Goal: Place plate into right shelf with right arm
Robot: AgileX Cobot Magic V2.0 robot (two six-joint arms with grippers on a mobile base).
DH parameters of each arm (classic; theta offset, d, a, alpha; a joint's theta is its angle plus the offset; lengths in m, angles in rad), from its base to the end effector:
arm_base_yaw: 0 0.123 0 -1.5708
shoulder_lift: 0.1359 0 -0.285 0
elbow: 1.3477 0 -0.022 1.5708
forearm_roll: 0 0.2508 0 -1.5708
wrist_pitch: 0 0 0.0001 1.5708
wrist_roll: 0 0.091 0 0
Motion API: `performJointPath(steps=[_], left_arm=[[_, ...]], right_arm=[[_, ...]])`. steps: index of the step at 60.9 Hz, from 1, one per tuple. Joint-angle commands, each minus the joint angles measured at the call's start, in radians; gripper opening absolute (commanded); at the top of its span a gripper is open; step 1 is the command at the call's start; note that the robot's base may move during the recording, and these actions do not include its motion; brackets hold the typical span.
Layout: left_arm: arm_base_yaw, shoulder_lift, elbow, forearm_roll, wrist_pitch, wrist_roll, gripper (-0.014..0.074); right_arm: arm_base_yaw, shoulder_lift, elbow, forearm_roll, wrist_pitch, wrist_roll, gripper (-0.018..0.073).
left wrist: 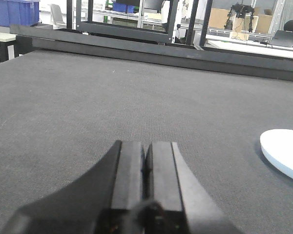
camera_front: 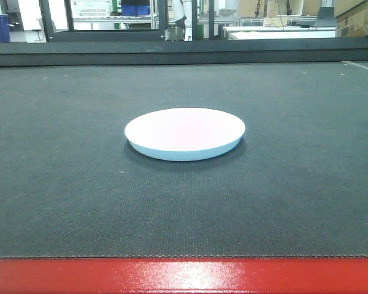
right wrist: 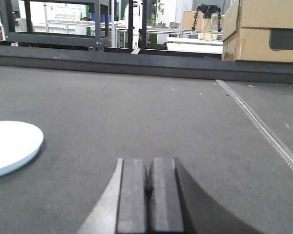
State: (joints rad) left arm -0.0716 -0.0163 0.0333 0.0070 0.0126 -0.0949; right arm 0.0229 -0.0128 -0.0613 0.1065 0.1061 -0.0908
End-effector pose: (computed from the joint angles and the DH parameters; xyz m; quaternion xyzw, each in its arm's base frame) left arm 0.0564 -0.0040 0.2017 -0.0056 0.6864 -0.0579 0.7249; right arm 0.0520 0.0022 0.2250 -0.0068 0.6871 0.0177 0.7263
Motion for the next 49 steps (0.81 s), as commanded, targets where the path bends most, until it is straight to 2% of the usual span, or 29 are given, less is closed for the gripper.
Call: performJointPath(steps=[1,8,15,19,27,36,40,49], left_arm=[[0.003,-0.011,0.007,0.0,-0.089,-0.006,-0.0047],[0.003,-0.011,0.007,0.0,-0.089,-0.006,-0.0047],[0.003,-0.011,0.007,0.0,-0.089,-0.006,-0.0047],[0.003,-0.011,0.007,0.0,-0.089,-0.006,-0.0047],[0.003,-0.011,0.007,0.0,-0.089,-0.006,-0.0047],[0.003,-0.011,0.007,0.0,-0.089,-0.006,-0.0047],[0.003,-0.011,0.007,0.0,-0.089,-0.006,-0.0047],[0.003,-0.011,0.007,0.0,-0.089,-0.006,-0.0047]], right_arm=[[-0.006,0.052,-0.14,0.001,0.032,0.006,0.0087],[-0.006,0.165,-0.26,0.001,0.131,0.006,0.0257],[-0.006,0.313,-0.367,0.001,0.184,0.006,0.0489],[-0.004,0.39,-0.413,0.001,0.204,0.006,0.0557],[0.033,0.576,-0.527,0.001,0.214,0.007,0.054],[0.1,0.807,-0.713,-0.002,0.298,0.019,0.0529],[0.136,0.907,-0.801,-0.024,0.339,0.045,0.0529],[0.233,1.151,-1.037,-0.124,0.444,0.179,0.0529]])
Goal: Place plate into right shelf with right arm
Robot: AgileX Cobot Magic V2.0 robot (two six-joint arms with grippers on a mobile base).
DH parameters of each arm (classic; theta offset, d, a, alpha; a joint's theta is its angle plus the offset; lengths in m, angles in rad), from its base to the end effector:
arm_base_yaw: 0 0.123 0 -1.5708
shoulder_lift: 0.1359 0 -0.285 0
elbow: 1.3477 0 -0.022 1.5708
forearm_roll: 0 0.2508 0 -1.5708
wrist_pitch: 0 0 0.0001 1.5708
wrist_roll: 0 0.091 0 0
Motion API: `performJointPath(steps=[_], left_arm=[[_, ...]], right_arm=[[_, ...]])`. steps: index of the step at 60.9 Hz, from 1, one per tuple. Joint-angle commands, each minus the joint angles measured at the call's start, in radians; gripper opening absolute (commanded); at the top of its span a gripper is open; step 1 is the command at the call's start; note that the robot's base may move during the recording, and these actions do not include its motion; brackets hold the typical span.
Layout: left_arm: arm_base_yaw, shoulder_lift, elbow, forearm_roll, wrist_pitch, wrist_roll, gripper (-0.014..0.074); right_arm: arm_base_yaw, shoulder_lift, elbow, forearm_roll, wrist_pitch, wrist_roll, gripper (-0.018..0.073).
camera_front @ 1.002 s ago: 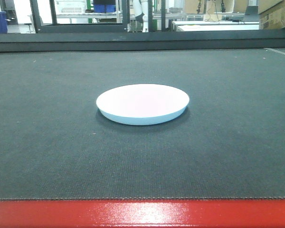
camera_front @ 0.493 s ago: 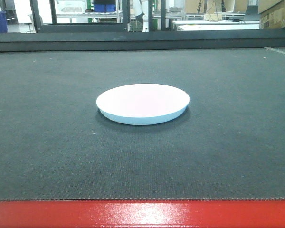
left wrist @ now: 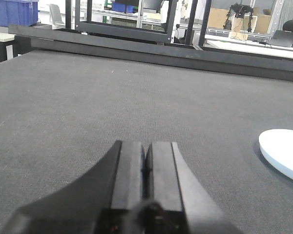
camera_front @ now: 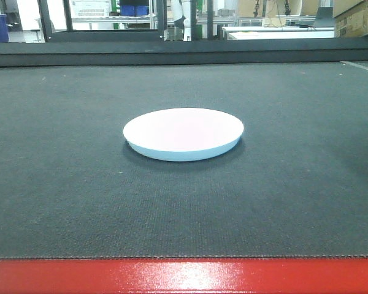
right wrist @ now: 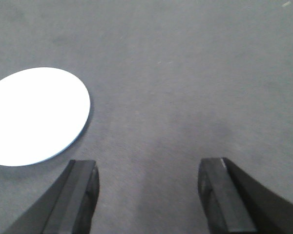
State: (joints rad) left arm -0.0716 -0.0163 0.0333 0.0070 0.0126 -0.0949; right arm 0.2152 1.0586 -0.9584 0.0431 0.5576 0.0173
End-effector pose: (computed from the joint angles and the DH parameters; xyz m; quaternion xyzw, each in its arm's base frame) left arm 0.0564 -0.0040 0.2017 -0.0056 0.6864 -0.0579 0.7249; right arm 0.2173 0.0496 0.3576 -0.0761 0.8741 0.0742 0.4740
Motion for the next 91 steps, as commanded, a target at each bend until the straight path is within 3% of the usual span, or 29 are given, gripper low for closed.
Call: performJointPath(steps=[1,12,25,65,80,91], left_arm=[[0.003,-0.011,0.007,0.0,-0.089,-0.006,-0.0047],[0.003,-0.011,0.007,0.0,-0.089,-0.006,-0.0047],[0.003,-0.011,0.007,0.0,-0.089,-0.006,-0.0047],[0.003,-0.011,0.007,0.0,-0.089,-0.006,-0.0047],[0.003,-0.011,0.007,0.0,-0.089,-0.006,-0.0047],[0.003,-0.011,0.007,0.0,-0.089,-0.006,-0.0047]], right_arm=[[0.054,0.124,-0.17,-0.082,0.009,0.092,0.0529],[0.171,0.396,-0.419,-0.231,0.132,0.287,0.0529],[0.266,0.656,-0.6,-0.315,0.201,0.397,0.0529],[0.29,0.884,-0.642,-0.317,0.101,0.434,0.0525],[0.289,0.923,-0.642,-0.32,0.082,0.434,0.0398],[0.289,0.939,-0.643,-0.329,0.081,0.434,0.0378]])
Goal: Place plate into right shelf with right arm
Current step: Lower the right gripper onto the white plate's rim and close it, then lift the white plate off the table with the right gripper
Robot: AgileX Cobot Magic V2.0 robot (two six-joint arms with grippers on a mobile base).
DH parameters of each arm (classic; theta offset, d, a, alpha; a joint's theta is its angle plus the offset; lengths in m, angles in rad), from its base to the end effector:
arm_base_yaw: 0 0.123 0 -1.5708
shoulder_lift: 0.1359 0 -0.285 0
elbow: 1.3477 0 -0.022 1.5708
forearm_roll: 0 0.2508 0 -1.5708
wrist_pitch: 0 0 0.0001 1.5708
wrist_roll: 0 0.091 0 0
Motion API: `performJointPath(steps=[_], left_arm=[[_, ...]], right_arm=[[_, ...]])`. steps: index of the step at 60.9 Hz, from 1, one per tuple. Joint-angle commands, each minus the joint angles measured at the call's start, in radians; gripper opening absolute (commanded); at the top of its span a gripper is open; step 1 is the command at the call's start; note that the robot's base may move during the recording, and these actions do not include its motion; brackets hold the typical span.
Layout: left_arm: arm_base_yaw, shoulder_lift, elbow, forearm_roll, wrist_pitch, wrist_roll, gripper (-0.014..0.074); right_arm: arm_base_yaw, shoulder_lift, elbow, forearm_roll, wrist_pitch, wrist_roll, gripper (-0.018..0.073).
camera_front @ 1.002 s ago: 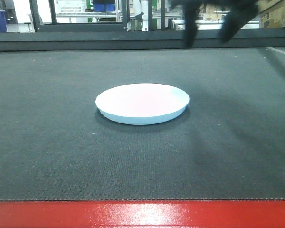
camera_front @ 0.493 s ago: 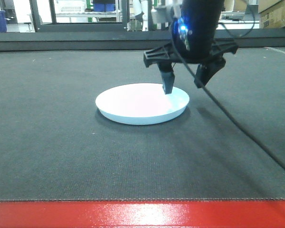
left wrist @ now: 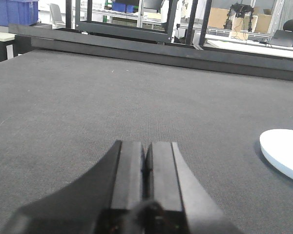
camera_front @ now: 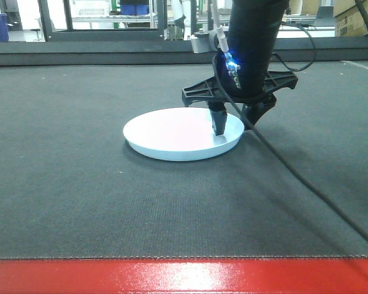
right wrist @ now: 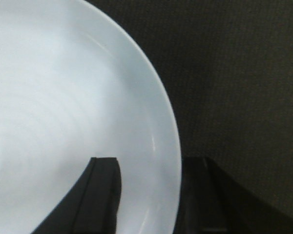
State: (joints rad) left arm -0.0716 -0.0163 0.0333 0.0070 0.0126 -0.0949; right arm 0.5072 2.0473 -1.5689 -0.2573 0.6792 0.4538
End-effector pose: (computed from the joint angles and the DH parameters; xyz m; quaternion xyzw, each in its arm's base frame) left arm 0.0564 -0.0040 0.2017 -0.0056 0.6864 -0.0579 0.7249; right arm 0.3990 0.2050 0.2028 -0.1024 0.9585 0.0223 0.2653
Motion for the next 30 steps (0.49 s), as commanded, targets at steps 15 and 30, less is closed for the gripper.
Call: performJointPath(steps=[15,30], left_arm=[[0.003,-0.011,0.007,0.0,-0.089,-0.006,-0.0047],[0.003,-0.011,0.007,0.0,-0.089,-0.006,-0.0047]], right_arm=[[-0.014,-0.05,-0.032,-0.03,-0.046,-0.003,0.0086],[-0.018,-0.061,-0.034,-0.03,-0.041,-0.003,0.0055]])
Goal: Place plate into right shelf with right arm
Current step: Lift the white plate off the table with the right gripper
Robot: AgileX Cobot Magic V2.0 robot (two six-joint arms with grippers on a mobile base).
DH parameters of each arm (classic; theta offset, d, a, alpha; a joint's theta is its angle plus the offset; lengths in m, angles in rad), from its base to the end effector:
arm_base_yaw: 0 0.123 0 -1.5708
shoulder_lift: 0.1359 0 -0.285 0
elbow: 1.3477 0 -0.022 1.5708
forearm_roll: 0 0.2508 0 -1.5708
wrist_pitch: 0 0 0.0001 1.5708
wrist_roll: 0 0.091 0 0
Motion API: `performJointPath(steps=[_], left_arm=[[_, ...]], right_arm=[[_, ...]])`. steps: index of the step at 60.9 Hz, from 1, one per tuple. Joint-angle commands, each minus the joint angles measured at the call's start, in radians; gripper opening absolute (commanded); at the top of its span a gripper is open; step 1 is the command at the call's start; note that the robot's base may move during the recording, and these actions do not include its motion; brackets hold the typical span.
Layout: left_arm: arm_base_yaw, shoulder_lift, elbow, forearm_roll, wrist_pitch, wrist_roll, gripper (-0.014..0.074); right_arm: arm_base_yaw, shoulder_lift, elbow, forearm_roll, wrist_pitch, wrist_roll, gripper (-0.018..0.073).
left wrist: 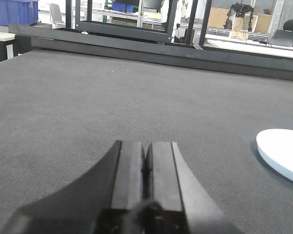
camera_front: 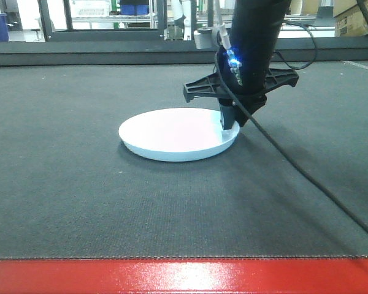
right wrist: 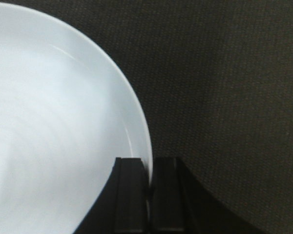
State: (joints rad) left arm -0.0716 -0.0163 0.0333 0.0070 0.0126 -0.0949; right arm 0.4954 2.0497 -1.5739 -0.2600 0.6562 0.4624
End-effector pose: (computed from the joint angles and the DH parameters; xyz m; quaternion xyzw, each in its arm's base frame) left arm 0.0564 -0.0040 0.2017 -0.0056 0.6864 -0.0579 0.7249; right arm 0.4037 0.2019 0.2041 -0.0944 0.9560 0.0273 0.2763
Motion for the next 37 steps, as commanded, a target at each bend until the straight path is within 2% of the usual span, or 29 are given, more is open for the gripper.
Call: performJointPath(steps=[1,20,37], left_arm=[[0.003,-0.011,0.007,0.0,-0.089,-0.006,-0.0047],[0.003,-0.011,0.007,0.0,-0.089,-0.006,-0.0047],[0.003,-0.011,0.007,0.0,-0.089,-0.006,-0.0047]], right_arm=[[-0.006,-0.067,-0.029,-0.027,-0.018,-0.011,0.0055],[-0.019,-0.239,0.0,-0.027,-0.014,-0.011,0.0055],[-0.03,-0.5,0.243,-0.027,-0.148,-0.011,0.0055]])
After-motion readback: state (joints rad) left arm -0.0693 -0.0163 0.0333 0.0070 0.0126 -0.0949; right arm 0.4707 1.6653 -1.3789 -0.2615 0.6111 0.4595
